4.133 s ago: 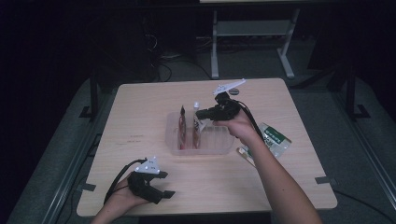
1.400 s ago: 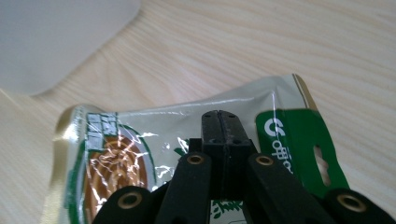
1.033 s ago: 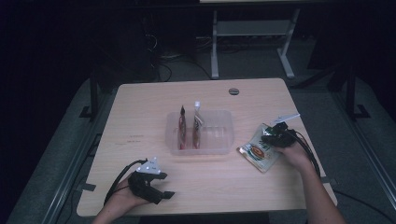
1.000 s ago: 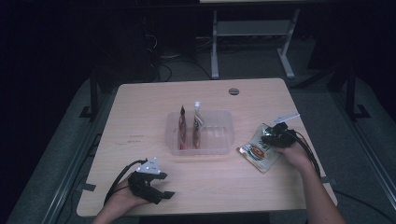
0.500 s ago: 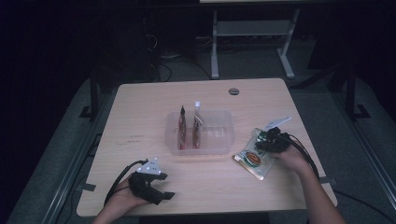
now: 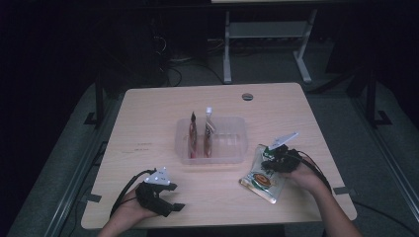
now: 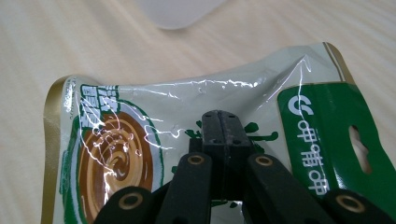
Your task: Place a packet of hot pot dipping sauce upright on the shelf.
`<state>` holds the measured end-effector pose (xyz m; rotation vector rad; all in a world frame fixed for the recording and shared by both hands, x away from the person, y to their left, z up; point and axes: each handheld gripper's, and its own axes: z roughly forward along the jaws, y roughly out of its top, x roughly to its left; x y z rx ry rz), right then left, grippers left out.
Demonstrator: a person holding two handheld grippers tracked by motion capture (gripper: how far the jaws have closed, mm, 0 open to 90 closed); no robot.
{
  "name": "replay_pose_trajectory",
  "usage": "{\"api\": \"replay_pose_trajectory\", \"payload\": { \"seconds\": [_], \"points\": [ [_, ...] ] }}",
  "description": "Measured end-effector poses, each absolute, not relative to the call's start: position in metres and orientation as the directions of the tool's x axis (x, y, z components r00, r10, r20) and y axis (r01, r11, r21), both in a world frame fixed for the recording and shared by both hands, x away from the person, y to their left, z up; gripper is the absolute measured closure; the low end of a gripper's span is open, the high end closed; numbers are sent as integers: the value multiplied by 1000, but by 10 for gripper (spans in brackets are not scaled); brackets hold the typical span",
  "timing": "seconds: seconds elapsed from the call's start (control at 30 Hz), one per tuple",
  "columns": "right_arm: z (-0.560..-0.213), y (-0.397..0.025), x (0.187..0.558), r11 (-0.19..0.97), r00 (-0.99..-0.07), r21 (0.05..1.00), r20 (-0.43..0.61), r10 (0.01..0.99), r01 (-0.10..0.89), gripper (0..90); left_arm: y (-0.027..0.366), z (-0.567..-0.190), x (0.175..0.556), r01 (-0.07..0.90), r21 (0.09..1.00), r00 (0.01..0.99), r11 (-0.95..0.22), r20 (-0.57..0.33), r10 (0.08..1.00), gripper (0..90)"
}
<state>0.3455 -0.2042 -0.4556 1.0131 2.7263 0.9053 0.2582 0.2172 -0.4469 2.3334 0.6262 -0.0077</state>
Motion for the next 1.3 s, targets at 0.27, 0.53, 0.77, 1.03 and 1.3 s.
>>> {"api": "replay_pose_trajectory", "payload": {
  "seconds": [0.27, 0.53, 0.77, 1.03, 1.3],
  "points": [
    [-453, -189, 322, 633, -817, 576, 111, 566, 517, 900, 216, -447, 258, 434, 639, 886, -635, -173, 430, 230],
    [-447, -208, 294, 625, -814, 590, 99, 572, 511, 900, 216, -447, 259, 438, 644, 883, -627, -178, 434, 230],
    [-455, -209, 292, 626, -804, 568, 114, 583, 534, 900, 210, -447, 262, 414, 646, 897, -641, -169, 409, 229],
    [-457, -196, 283, 636, -822, 568, 136, 553, 522, 900, 203, -447, 266, 400, 648, 906, -648, -174, 386, 230],
    [-457, -168, 274, 666, -856, 571, 138, 497, 479, 900, 189, -446, 268, 367, 655, 923, -660, -166, 348, 230]
  ]
}}
